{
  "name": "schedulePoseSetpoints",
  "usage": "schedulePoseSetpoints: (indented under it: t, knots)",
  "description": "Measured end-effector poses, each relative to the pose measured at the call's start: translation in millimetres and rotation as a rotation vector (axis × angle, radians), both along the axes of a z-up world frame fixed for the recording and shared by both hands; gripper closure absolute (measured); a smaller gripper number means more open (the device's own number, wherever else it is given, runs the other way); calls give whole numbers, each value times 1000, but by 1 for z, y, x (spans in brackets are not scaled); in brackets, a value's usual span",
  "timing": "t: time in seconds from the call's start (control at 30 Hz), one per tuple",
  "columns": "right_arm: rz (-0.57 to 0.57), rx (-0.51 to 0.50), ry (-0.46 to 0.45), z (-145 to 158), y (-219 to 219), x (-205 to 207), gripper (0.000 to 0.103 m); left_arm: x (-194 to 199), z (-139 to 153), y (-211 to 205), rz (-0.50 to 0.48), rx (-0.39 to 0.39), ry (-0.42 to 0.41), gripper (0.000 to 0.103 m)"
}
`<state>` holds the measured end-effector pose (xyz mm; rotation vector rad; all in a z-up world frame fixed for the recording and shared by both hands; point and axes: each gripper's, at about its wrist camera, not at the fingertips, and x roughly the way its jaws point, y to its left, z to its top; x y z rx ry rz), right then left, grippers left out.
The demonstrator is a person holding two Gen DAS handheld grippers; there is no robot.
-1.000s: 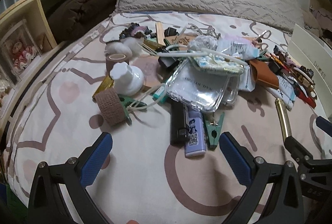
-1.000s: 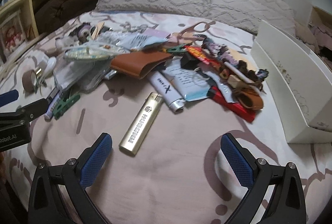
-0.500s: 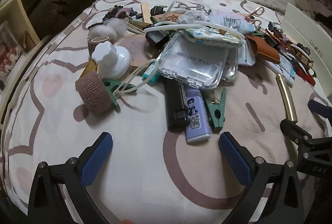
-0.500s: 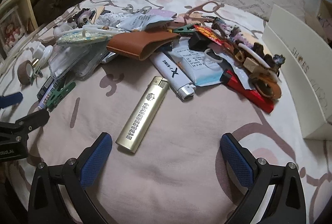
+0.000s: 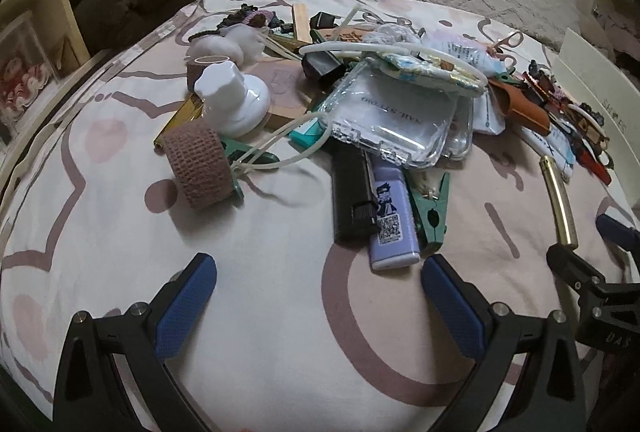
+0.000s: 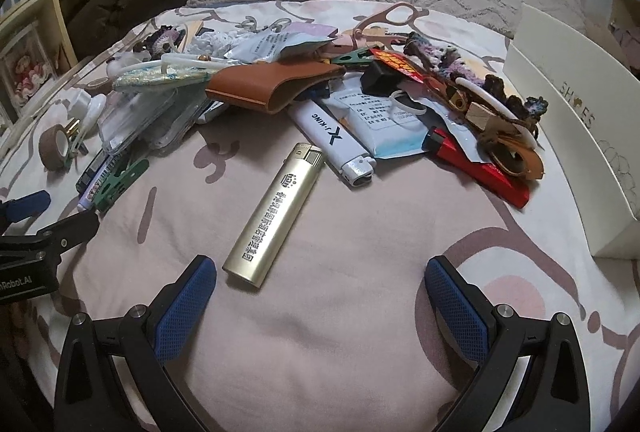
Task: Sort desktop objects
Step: 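Lower the right tool over the gold lighter and close its fingers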
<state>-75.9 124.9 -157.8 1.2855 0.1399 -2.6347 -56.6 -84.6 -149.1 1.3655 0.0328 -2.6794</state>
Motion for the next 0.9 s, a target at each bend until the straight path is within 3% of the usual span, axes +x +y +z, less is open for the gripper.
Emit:
schedulePoseSetpoints:
  t: [0.23,0.4,0.6,0.7,0.8,0.9]
  knots:
    - [20,-33,37,2,2,7,3,6,2,3,17,39,34,0]
    - [32,-63,62,5,3,10,28,10,3,6,18,69,59,0]
    - [41,-81,71,7,3,11,51,13,7,15,-39,124,87,1]
    - [57,-89,77,7,1,12,66,14,7,23,-73,121,91,12]
    - [61,-94,82,8,1,14,74,14,7,25,-85,125,94,18]
    - [53,-106,83,8,3,16,81,14,8,18,-73,169,104,30]
